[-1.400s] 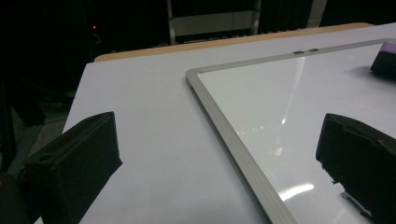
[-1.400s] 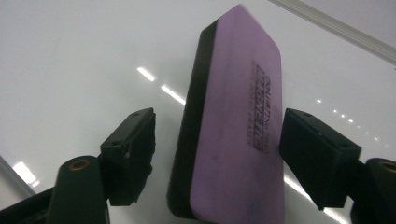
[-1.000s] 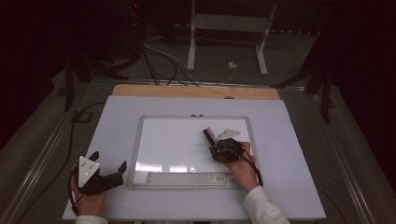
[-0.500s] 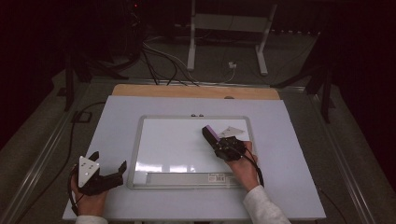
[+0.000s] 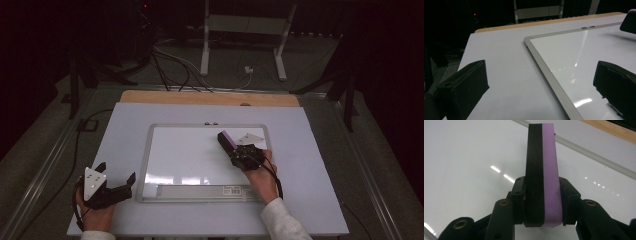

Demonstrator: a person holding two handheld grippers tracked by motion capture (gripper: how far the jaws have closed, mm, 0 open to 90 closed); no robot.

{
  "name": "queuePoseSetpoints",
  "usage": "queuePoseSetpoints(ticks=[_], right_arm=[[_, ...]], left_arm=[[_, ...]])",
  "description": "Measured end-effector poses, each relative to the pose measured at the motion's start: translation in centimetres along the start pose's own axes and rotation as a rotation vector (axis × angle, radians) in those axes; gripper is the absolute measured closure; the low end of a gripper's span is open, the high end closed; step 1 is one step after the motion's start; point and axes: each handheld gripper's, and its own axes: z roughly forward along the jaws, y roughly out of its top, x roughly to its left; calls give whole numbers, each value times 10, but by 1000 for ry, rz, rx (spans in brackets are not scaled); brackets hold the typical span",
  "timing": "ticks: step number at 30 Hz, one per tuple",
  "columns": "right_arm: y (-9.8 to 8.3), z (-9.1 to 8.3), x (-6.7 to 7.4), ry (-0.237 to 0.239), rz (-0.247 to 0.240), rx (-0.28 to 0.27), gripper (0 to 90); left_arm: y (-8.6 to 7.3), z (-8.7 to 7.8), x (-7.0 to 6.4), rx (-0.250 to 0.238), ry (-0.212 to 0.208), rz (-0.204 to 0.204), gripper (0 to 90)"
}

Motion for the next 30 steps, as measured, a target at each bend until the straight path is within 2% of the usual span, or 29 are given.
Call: queuePoseSetpoints(ticks=[30], right_arm=[[8, -7, -18, -34, 71, -36, 632]], left_arm=[[0, 0, 0, -1, -1, 2, 4]])
